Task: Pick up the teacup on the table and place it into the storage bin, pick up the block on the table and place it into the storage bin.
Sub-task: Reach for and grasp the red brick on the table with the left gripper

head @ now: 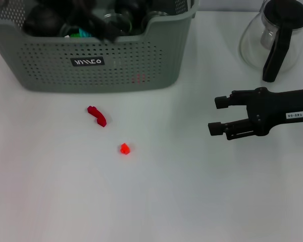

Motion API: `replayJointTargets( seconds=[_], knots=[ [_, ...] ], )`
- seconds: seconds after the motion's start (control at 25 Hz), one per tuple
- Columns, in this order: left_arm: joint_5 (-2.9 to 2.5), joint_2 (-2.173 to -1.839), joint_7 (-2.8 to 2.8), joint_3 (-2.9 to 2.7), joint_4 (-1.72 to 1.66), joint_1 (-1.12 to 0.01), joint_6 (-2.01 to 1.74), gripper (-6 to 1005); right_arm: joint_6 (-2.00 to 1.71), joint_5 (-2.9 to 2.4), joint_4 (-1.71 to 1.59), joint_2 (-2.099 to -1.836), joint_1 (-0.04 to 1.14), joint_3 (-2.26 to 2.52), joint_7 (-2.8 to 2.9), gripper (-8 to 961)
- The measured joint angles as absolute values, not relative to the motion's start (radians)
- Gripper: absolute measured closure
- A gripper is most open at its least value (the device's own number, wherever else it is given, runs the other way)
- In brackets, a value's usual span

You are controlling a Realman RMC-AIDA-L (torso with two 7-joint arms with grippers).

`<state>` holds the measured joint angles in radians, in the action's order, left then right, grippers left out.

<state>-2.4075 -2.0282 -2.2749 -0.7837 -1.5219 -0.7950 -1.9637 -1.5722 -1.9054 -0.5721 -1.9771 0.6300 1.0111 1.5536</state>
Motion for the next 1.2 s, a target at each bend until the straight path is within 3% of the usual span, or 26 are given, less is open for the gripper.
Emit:
replayJointTargets(
  seconds=[0.16,0.28,0.52,1.2],
  knots=[
    [-2.381,-2.125,-2.150,-0.824,-1.624,-0.703,-2.007,129,-1.566,-1.905,-0.572,-1.980,0.628,1.007,1.554,37],
    [-2.351,-2.165,-2.076,-0.893,-1.657,-0.629,-2.025,68,-1.565,-1.905,-0.571,-1.981,0.628,0.998,1.555,37],
    [-2.324,-2.168,-2.045,-1.039,-1.545,-0.526,-1.955,47,-1.564,-1.905,-0.571,-1.983,0.624,0.983,1.554,37],
    [-2.528,-2.166,-1.992,-1.037,-1.245,-0.471,-1.589,47,-1.564,-1.905,-0.571,-1.985,0.620,0.983,1.556,38]
  ],
)
